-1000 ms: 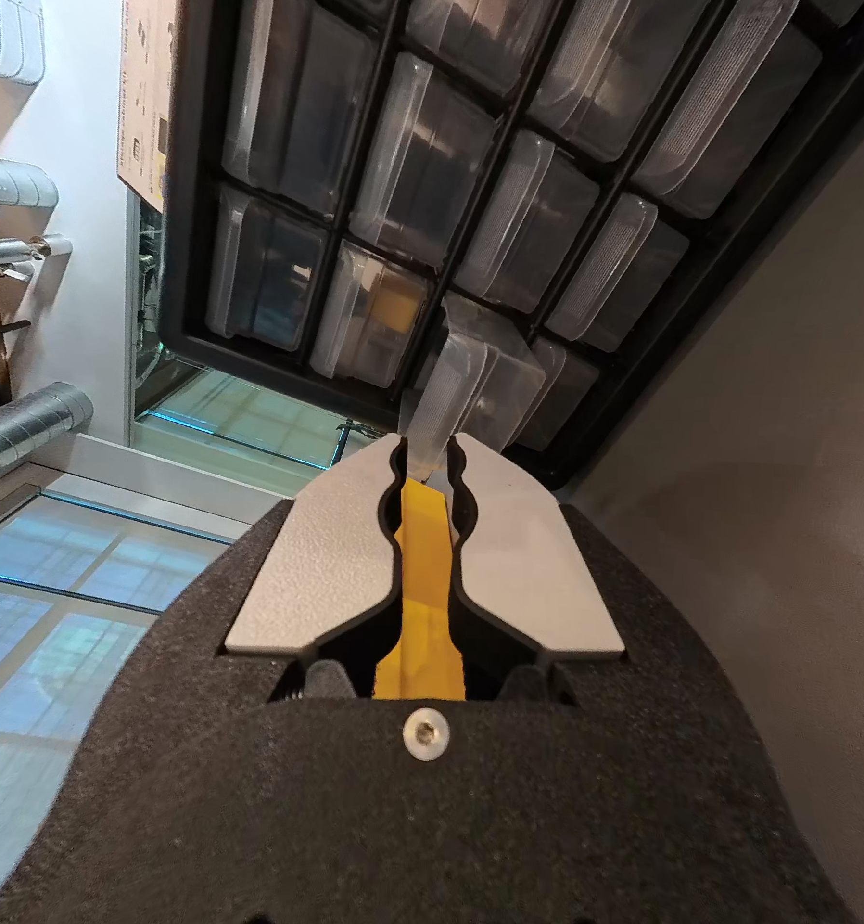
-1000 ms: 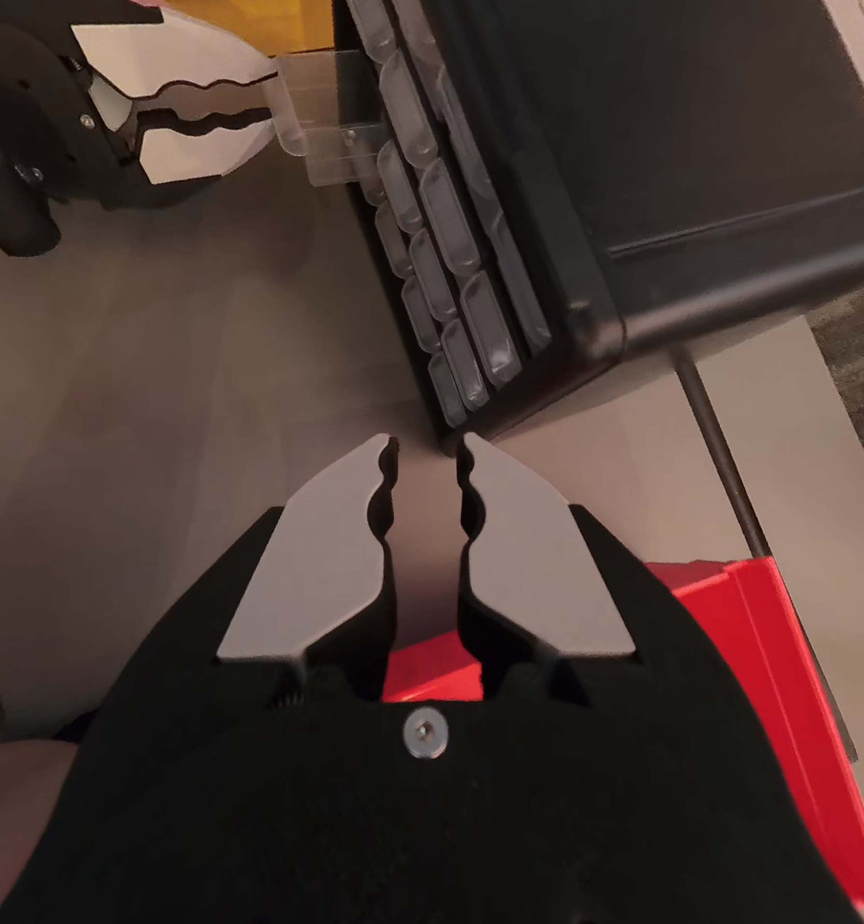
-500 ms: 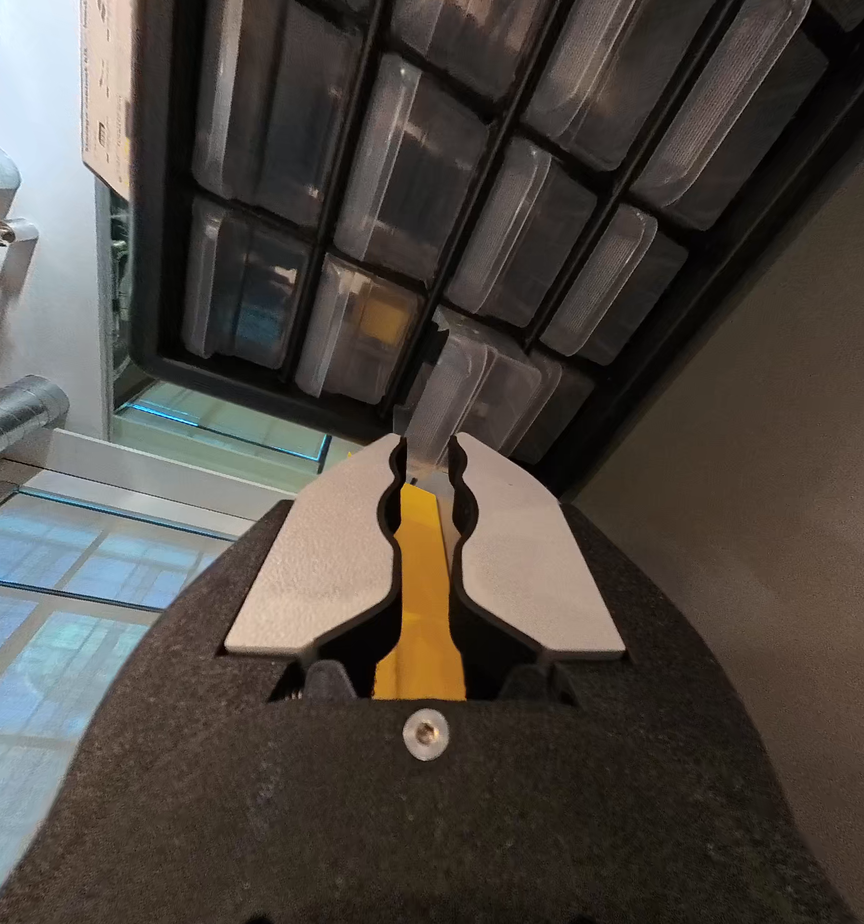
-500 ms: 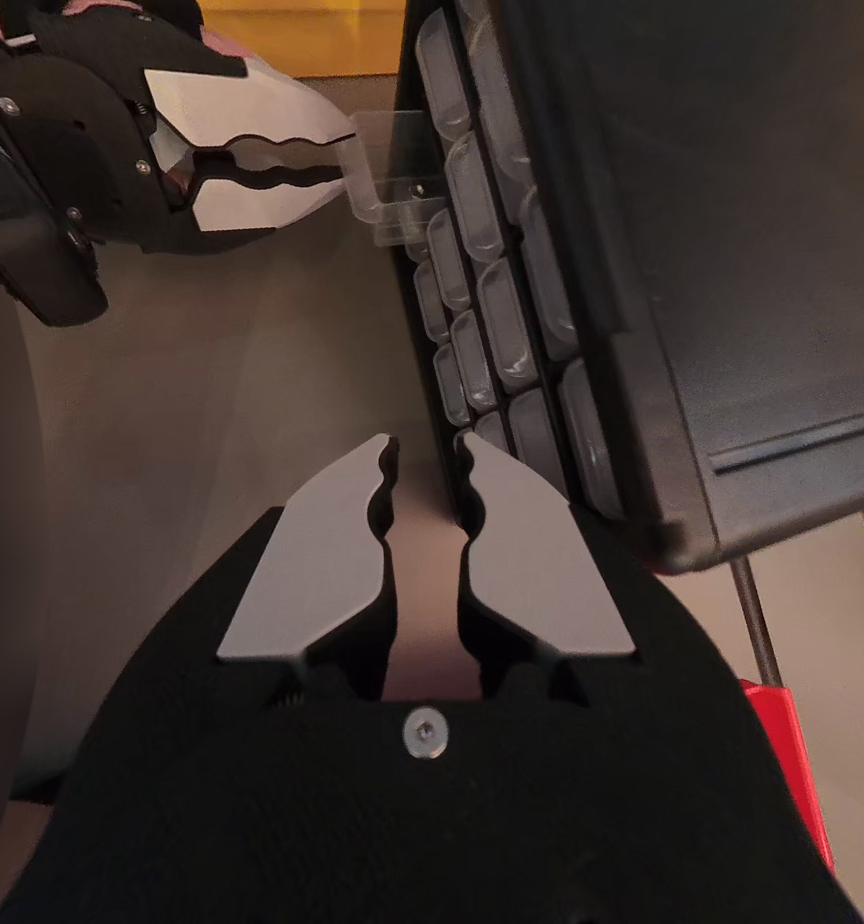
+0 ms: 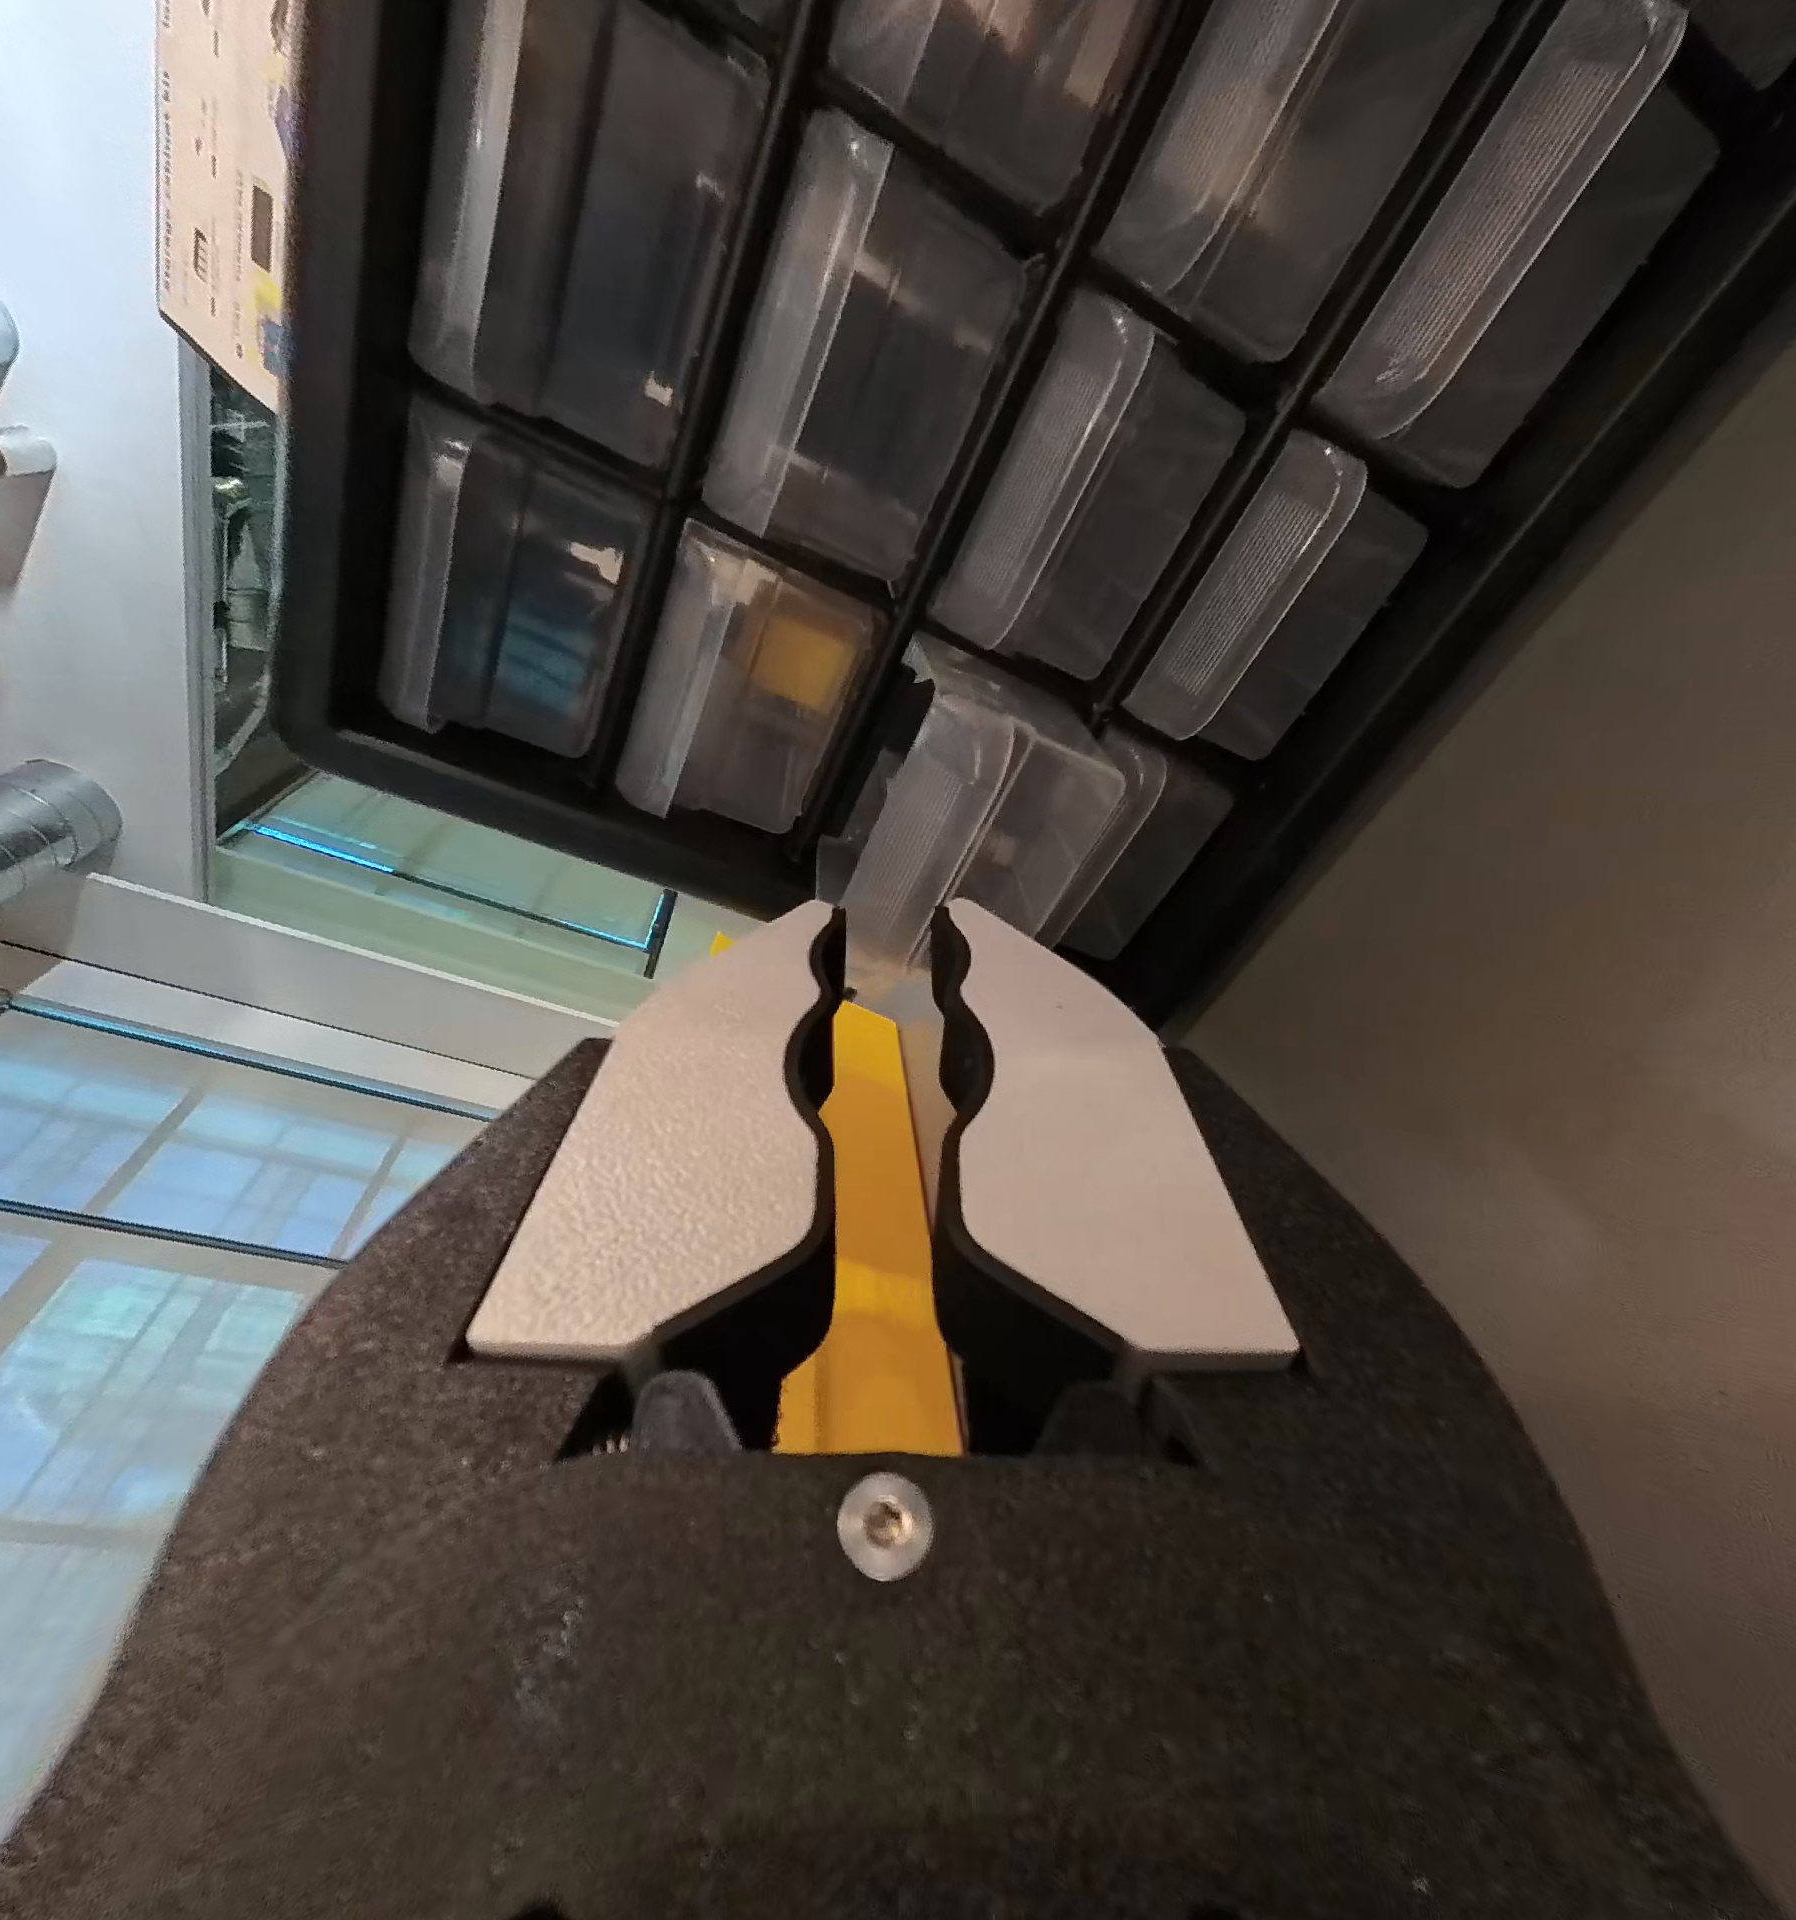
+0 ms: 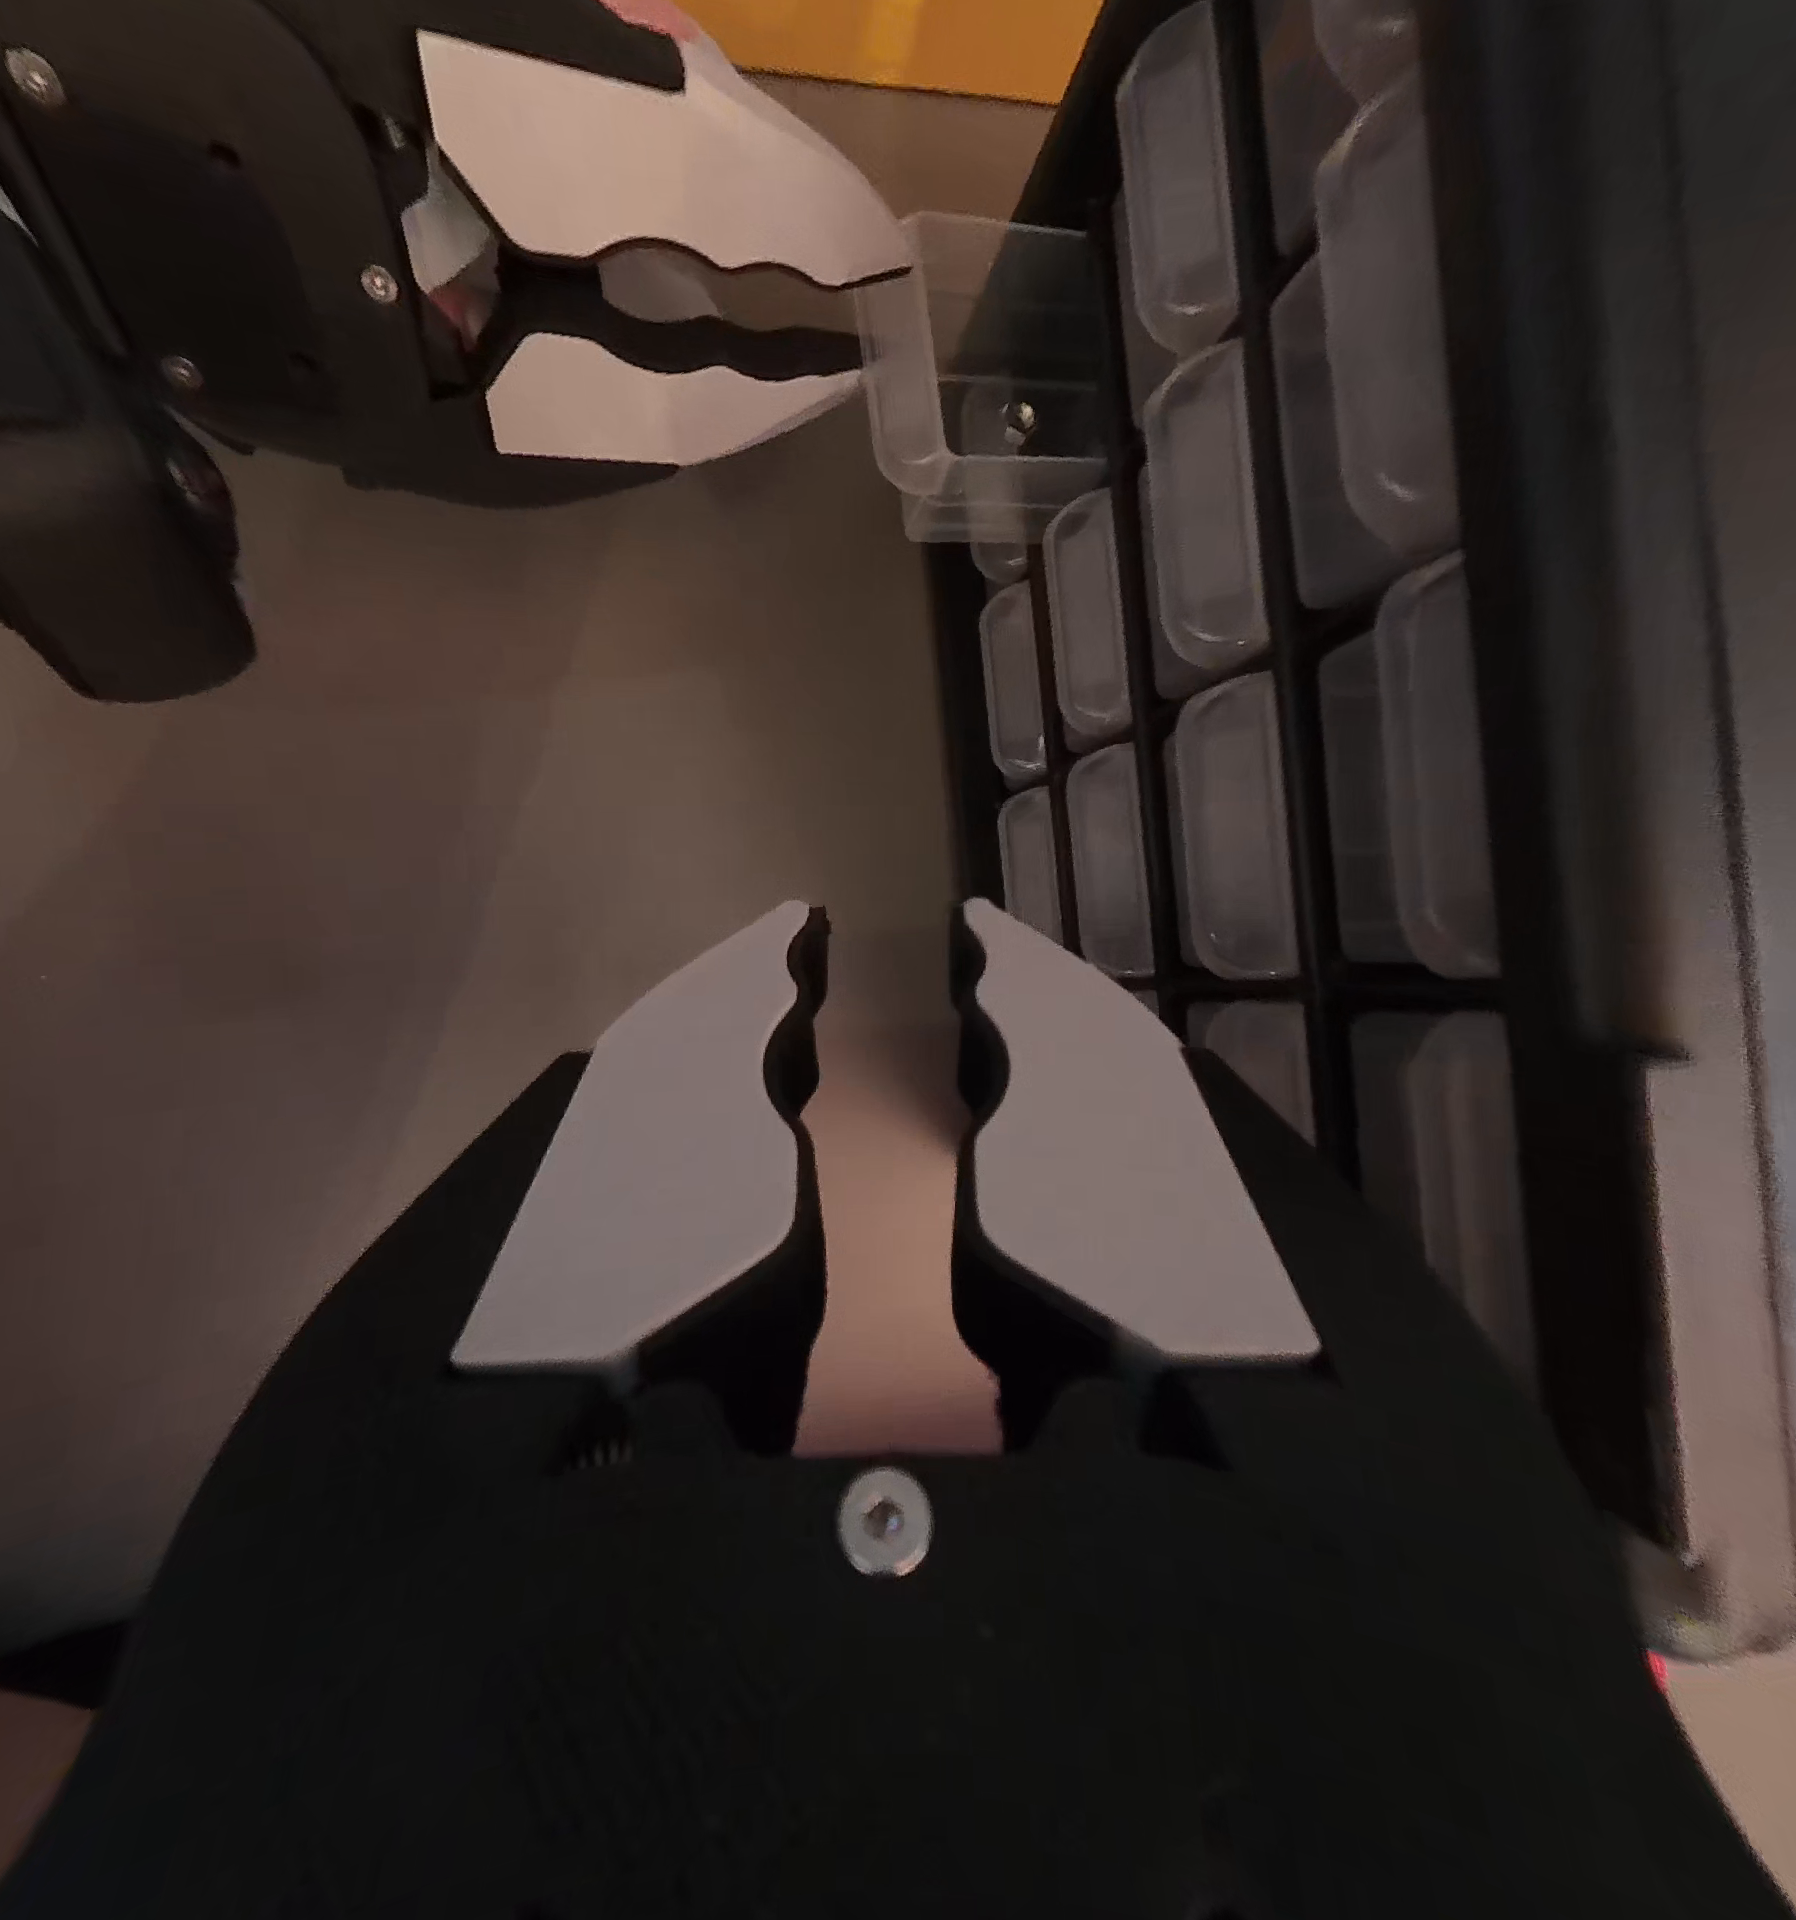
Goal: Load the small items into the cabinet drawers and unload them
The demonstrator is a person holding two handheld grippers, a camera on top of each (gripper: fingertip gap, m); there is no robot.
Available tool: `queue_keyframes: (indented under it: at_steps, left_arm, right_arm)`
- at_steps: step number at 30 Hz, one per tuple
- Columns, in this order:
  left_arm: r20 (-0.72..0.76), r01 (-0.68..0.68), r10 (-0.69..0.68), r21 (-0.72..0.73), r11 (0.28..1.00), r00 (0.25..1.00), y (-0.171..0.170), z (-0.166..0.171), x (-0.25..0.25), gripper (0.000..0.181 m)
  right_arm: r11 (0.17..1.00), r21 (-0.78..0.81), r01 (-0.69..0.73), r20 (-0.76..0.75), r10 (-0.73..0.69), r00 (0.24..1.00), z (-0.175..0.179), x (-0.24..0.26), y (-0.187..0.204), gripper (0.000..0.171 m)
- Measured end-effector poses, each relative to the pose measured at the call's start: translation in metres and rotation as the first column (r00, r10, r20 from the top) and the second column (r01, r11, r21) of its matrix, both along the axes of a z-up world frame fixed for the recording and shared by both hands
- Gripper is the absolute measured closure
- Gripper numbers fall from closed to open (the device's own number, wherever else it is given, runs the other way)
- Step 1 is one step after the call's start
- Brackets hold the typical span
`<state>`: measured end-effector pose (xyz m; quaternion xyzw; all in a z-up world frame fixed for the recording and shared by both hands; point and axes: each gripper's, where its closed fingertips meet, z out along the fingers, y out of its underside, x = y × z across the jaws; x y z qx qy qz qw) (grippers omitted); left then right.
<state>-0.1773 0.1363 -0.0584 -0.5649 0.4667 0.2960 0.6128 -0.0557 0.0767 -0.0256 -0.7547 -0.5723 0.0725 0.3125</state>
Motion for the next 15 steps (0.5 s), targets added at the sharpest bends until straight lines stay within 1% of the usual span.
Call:
queue_keyframes:
  at_steps: [5,9,15]
  left_arm:
    - [0.027,0.013,-0.012,-0.013,1.000,1.000,0.000,0.000,-0.001,0.166]
    - [0.034,0.020,-0.019,-0.022,1.000,0.999,-0.001,-0.001,-0.001,0.166]
    - [0.074,0.028,-0.024,-0.052,0.998,0.997,0.000,-0.001,-0.003,0.165]
  right_arm:
    - [0.999,-0.047,-0.012,0.004,0.012,1.000,-0.015,-0.001,0.003,0.148]
    - [0.996,-0.076,-0.054,0.065,0.059,0.996,-0.034,-0.005,0.000,0.148]
    - [0.989,-0.120,-0.084,0.063,0.092,0.994,-0.048,-0.019,-0.002,0.148]
